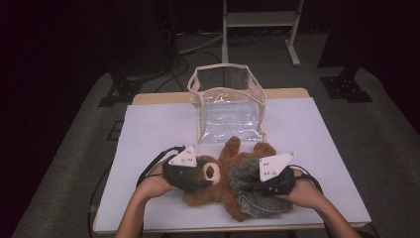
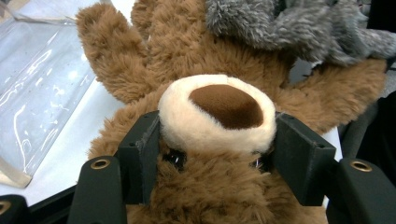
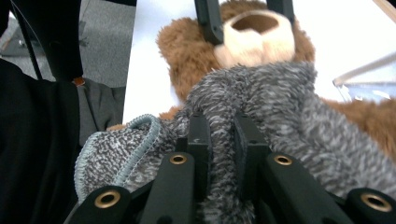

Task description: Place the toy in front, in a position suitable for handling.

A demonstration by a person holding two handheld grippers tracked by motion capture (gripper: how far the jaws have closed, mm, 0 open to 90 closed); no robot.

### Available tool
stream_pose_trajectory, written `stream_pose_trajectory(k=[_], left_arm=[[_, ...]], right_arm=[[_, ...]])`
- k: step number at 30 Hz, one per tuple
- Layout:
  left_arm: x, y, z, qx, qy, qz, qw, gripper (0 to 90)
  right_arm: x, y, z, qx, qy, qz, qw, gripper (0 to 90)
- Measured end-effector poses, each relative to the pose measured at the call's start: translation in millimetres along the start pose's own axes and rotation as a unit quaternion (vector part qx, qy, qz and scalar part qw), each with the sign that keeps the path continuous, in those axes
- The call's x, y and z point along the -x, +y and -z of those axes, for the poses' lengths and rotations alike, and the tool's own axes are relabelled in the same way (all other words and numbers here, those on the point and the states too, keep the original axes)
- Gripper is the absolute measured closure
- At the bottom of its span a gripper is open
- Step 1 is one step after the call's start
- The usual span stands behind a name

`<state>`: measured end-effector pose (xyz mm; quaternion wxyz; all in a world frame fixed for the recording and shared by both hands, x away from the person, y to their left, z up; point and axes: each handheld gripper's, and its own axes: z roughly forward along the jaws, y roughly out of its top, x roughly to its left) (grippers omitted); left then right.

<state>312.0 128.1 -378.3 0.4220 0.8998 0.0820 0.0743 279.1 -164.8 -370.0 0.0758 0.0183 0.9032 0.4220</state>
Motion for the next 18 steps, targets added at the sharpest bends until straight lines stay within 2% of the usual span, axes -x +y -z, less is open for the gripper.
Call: stream_pose_trajectory(k=[4, 7, 9, 14, 16, 18], left_arm=[[-0.2, -0.9, 0.2, 0.001, -0.001, 0.004, 1.0, 36.2], [-0.4, -2.4, 0.9, 0.002, -0.004, 0.002, 1.0, 36.2], [-0.3, -2.8, 1.3, 0.004, -0.004, 0.003, 1.0, 36.3], [-0.8, -1.8, 0.8, 0.003, -0.003, 0.003, 1.0, 36.2], [-0.7, -1.2, 0.2, 0.002, -0.002, 0.005, 1.0, 36.2], [-0.8, -0.8, -0.3, 0.001, 0.0, 0.006, 1.0, 36.1]], right_arm=[[-3.3, 12.5, -16.5, -0.009, 0.011, 0.023, 0.9996, 78.5], [-5.5, 11.5, -25.9, -0.022, 0.018, 0.028, 0.9992, 78.4], [-4.3, 6.6, -22.5, -0.015, 0.022, 0.02, 0.9994, 78.5], [-2.7, -7.3, -1.6, -0.006, 0.013, -0.004, 0.9999, 78.5], [-3.3, -6.8, 3.0, -0.004, 0.01, -0.007, 0.9999, 78.5], [-3.8, -1.1, 2.8, 0.0, 0.012, 0.0, 0.9999, 78.5]])
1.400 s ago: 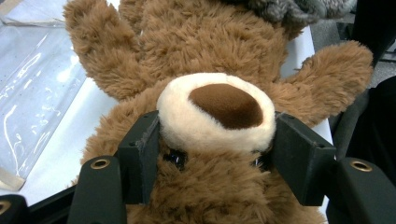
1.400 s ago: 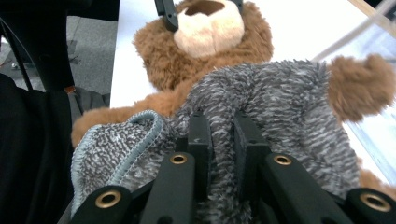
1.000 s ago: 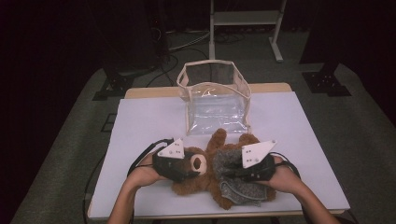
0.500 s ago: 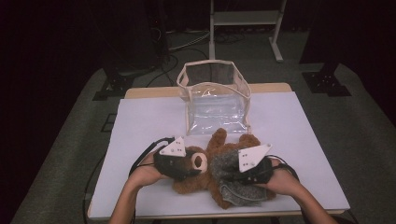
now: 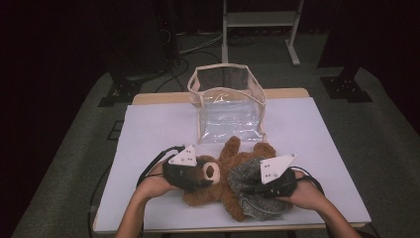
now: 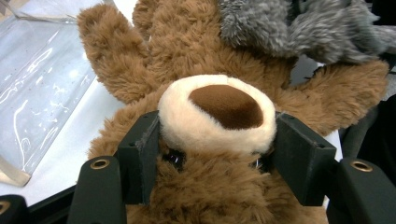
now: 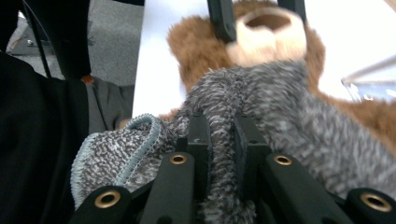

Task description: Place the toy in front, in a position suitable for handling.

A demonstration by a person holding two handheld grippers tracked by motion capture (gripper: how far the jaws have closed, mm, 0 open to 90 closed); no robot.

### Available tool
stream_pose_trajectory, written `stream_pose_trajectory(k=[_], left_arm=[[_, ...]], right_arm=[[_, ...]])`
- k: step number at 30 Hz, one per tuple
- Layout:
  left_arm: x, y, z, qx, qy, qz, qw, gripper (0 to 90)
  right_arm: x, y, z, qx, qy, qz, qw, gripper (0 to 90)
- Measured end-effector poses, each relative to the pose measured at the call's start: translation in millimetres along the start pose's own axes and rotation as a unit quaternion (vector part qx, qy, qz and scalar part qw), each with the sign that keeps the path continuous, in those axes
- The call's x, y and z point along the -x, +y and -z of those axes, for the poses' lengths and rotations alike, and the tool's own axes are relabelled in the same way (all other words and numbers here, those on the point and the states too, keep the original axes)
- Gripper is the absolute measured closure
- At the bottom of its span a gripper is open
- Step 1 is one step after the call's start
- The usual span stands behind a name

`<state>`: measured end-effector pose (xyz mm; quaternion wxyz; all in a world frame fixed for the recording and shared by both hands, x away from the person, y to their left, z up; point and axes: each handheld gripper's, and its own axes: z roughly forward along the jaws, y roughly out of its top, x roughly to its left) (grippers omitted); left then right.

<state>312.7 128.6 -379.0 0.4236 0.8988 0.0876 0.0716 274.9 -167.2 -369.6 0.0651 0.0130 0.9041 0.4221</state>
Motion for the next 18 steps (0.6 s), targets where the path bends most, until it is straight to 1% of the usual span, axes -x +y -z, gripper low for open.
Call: stream_pose_trajectory(k=[1, 4, 5, 7, 8, 10, 12, 14, 16, 17, 18], left_arm=[[-0.2, 0.0, 0.0, 0.0, 0.0, -0.001, 1.0, 36.1], [-0.4, -0.3, -0.1, 0.002, 0.0, 0.002, 1.0, 36.1], [-0.8, -0.5, 0.2, 0.001, 0.0, 0.0, 1.0, 36.1], [-1.1, -1.0, 0.7, 0.001, 0.0, 0.0, 1.0, 36.1], [-1.0, -1.2, 0.7, 0.002, 0.0, 0.001, 1.0, 36.1], [-0.9, -1.3, 0.8, 0.002, 0.0, 0.001, 1.0, 36.1], [-1.4, -1.3, 1.2, 0.002, -0.001, -0.001, 1.0, 36.1], [-0.9, -1.3, 0.8, 0.006, -0.002, 0.003, 1.0, 36.1], [-1.0, -1.1, 0.3, 0.007, -0.001, 0.006, 1.0, 36.1], [-1.4, -1.0, 0.2, 0.007, -0.001, 0.005, 1.0, 36.1], [-1.9, -0.9, 0.2, 0.005, -0.001, 0.004, 1.0, 36.1]], right_arm=[[-1.1, 4.4, -1.9, 0.002, 0.004, 0.002, 1.0, 78.5], [-4.9, 19.6, -13.1, 0.007, 0.018, 0.022, 0.9996, 78.5], [-6.7, 23.6, -18.3, 0.005, 0.024, 0.03, 0.9992, 78.5], [-11.1, 27.7, -29.7, -0.012, 0.031, 0.044, 0.9985, 78.4], [-13.3, 27.2, -34.8, -0.022, 0.033, 0.046, 0.9982, 78.4], [-15.7, 22.1, -42.1, -0.036, 0.039, 0.045, 0.9976, 78.4], [-16.8, 13.5, -44.0, -0.045, 0.039, 0.036, 0.9976, 78.4], [-16.6, 4.3, -40.4, -0.044, 0.037, 0.026, 0.998, 78.5], [-15.8, -2.7, -34.0, -0.034, 0.036, 0.014, 0.9987, 78.5], [-15.3, -4.0, -31.1, -0.03, 0.034, 0.011, 0.9989, 78.5], [-14.8, -3.6, -29.1, -0.027, 0.031, 0.013, 0.9991, 78.5]])
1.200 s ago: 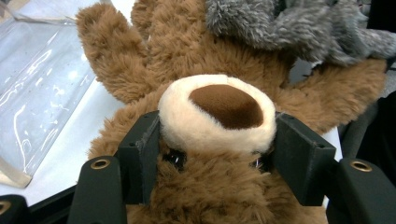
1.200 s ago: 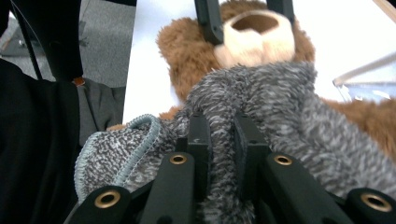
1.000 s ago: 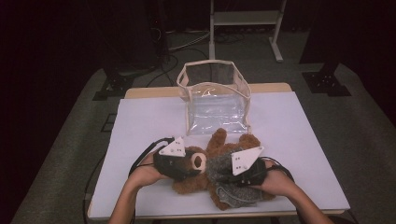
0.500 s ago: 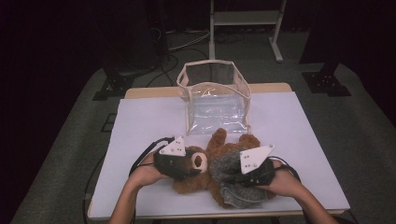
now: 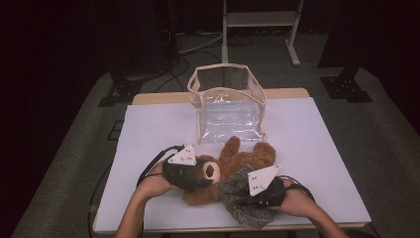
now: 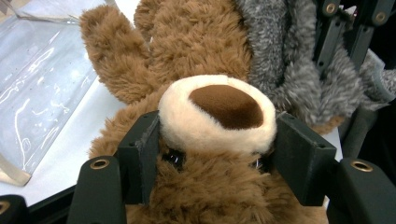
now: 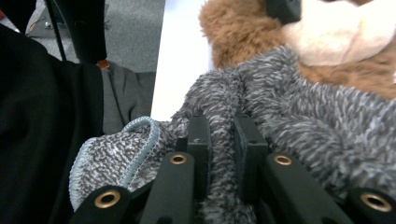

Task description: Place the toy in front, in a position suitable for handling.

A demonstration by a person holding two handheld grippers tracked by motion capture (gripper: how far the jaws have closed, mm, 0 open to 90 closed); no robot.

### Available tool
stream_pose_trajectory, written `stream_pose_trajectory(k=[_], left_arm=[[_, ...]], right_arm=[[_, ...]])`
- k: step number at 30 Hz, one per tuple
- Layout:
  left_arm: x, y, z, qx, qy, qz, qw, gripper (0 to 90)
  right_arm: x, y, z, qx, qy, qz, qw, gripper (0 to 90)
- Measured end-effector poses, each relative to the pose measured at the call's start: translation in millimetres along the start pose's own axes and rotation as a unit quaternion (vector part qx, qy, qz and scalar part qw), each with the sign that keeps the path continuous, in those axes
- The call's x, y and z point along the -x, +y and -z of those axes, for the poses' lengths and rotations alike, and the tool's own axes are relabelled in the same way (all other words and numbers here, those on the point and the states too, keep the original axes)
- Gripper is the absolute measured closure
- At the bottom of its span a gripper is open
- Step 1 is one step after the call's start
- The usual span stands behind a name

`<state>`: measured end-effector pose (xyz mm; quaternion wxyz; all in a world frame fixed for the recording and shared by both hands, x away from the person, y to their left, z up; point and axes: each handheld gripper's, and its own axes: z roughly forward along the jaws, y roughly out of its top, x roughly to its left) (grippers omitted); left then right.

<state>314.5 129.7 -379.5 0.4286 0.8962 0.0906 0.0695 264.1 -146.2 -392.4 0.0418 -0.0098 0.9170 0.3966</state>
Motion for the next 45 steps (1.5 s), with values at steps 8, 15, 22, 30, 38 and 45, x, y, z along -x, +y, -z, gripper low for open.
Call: stream_pose_trajectory(k=[8, 15, 22, 30, 38, 45], left_arm=[[-0.2, -1.7, 0.5, 0.002, -0.003, 0.004, 1.0, 36.1], [1.2, -2.1, 0.2, 0.003, -0.007, 0.003, 1.0, 36.0], [5.7, -2.7, 1.5, -0.009, -0.022, -0.02, 0.9995, 36.0], [8.0, -3.6, 3.3, -0.012, -0.029, -0.024, 0.9992, 36.2], [9.4, -1.5, 2.1, -0.018, -0.024, -0.029, 0.9991, 36.1], [11.3, -3.0, 3.3, -0.019, -0.026, -0.037, 0.9988, 36.2]], right_arm=[[0.2, 21.5, -15.0, -0.009, -0.003, 0.031, 0.9995, 78.3], [0.4, 6.6, 0.1, 0.0, -0.011, 0.014, 0.9998, 78.4], [12.3, 28.1, 13.2, 0.036, -0.039, 0.022, 0.9983, 78.4], [17.1, 10.9, 18.3, 0.016, -0.035, 0.004, 0.9992, 78.3], [24.8, 14.9, 32.9, 0.019, -0.05, -0.001, 0.9986, 77.9], [37.2, 26.4, 13.7, 0.016, -0.024, 0.006, 0.9996, 77.6]])
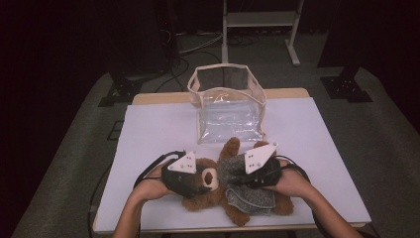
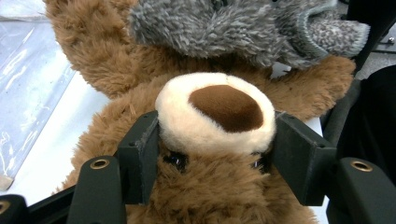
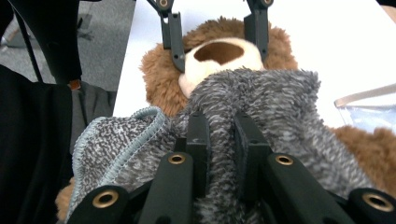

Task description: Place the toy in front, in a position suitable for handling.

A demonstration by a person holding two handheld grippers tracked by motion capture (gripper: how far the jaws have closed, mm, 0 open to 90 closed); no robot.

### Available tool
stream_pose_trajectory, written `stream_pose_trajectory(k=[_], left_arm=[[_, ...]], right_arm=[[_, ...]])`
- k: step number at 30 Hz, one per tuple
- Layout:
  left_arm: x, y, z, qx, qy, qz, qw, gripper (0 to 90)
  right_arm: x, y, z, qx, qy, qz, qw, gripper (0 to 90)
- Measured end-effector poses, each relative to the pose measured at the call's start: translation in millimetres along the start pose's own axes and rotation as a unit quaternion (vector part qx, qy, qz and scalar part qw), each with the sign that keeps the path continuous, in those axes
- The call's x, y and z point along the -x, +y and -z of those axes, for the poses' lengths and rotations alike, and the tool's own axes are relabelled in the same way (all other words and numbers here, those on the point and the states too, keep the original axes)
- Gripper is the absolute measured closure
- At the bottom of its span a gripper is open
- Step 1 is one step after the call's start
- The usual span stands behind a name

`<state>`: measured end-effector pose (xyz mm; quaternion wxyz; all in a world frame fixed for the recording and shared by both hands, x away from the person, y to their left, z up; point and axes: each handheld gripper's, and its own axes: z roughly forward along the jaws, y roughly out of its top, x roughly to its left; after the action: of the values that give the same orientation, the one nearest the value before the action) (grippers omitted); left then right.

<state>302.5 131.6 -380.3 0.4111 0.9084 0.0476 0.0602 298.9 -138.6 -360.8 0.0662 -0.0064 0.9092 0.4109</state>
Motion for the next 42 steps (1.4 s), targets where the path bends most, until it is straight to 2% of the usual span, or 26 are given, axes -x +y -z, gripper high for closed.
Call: stream_pose_trajectory(k=[5, 10, 13, 18, 24, 31, 35, 39, 42], left_arm=[[1.0, 0.5, 0.5, -0.003, -0.002, -0.001, 1.0, 36.2], [1.2, 2.0, 0.3, -0.008, -0.002, -0.001, 1.0, 36.2], [0.4, 1.6, 0.7, -0.008, -0.001, -0.001, 1.0, 36.2], [-1.2, 2.1, 2.8, -0.004, -0.004, -0.001, 1.0, 36.1], [3.9, 10.1, 7.8, -0.003, -0.017, -0.015, 0.9997, 35.9], [6.5, 17.5, 15.3, 0.012, -0.016, -0.019, 0.9996, 36.4], [2.6, 13.6, 18.1, 0.016, -0.011, -0.007, 0.9998, 37.2], [0.8, 8.9, 12.1, 0.014, -0.03, 0.001, 0.9995, 39.3], [0.8, 8.7, 9.8, 0.014, -0.032, 0.003, 0.9994, 40.0]], right_arm=[[-1.4, -17.5, 17.5, 0.012, -0.004, -0.021, 0.9997, 77.6], [3.2, -27.9, 37.9, 0.018, -0.029, -0.041, 0.9986, 77.3], [10.6, -26.9, 36.5, 0.023, -0.032, -0.046, 0.9981, 77.2], [14.8, -32.7, 28.7, 0.033, -0.015, -0.063, 0.9973, 77.3], [0.2, -45.7, 27.1, 0.043, 0.001, -0.073, 0.9964, 77.5], [-11.6, -49.7, 25.0, 0.048, 0.006, -0.066, 0.9966, 77.6], [-13.3, -47.6, 25.3, 0.041, 0.005, -0.062, 0.9972, 77.6], [-13.4, -41.2, 27.0, 0.03, 0.003, -0.048, 0.9984, 77.8], [-10.7, -30.6, 32.0, 0.028, -0.011, -0.029, 0.9991, 77.8]])
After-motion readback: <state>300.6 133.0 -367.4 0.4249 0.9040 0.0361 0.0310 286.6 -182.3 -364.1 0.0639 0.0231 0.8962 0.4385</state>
